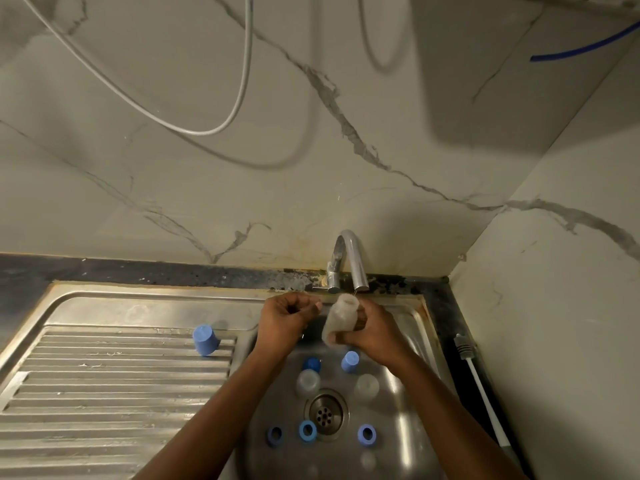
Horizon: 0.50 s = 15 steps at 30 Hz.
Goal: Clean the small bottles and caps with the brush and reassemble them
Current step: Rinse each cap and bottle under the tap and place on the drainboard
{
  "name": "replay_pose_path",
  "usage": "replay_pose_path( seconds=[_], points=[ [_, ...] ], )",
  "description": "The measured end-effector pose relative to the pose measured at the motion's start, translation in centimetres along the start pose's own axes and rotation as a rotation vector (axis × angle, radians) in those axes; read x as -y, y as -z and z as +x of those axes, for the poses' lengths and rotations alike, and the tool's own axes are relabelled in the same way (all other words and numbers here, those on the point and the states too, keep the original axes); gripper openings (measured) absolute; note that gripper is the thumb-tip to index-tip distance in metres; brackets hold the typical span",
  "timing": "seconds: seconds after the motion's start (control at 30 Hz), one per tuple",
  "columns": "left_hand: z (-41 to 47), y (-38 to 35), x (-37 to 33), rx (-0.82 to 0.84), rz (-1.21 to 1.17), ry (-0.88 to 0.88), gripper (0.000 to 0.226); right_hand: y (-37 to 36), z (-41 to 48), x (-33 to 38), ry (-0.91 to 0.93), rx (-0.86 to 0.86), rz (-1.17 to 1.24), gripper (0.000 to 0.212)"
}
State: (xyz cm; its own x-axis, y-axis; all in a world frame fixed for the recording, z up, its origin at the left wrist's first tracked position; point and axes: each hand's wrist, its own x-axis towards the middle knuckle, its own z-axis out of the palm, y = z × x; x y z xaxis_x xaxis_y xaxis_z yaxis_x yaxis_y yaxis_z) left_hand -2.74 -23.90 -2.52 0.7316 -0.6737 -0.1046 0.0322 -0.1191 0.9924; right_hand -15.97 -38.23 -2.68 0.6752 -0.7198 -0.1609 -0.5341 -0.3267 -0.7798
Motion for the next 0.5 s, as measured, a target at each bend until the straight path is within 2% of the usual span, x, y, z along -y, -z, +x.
replay_pose_path(
  seconds=[0.1, 0.2, 0.5],
  points=[
    [-0.4, 0.3, 0.3, -0.012, -0.008, -0.014, 0.013, 0.5, -0.1, 0.5, -0.037, -0.045, -0.006, 0.086],
    [-0.8, 0.4, 0.3, -0.010, -0.007, -0.016, 0.015, 0.7, 0.1, 0.5, -0.014, 0.018, -0.029, 0.086],
    [-1.0, 0.4, 0.5, 0.005, -0.001, 0.008, 0.015, 1.0, -0.2, 0.9, -0.041, 0.065, -0.085, 0.082]
  ],
)
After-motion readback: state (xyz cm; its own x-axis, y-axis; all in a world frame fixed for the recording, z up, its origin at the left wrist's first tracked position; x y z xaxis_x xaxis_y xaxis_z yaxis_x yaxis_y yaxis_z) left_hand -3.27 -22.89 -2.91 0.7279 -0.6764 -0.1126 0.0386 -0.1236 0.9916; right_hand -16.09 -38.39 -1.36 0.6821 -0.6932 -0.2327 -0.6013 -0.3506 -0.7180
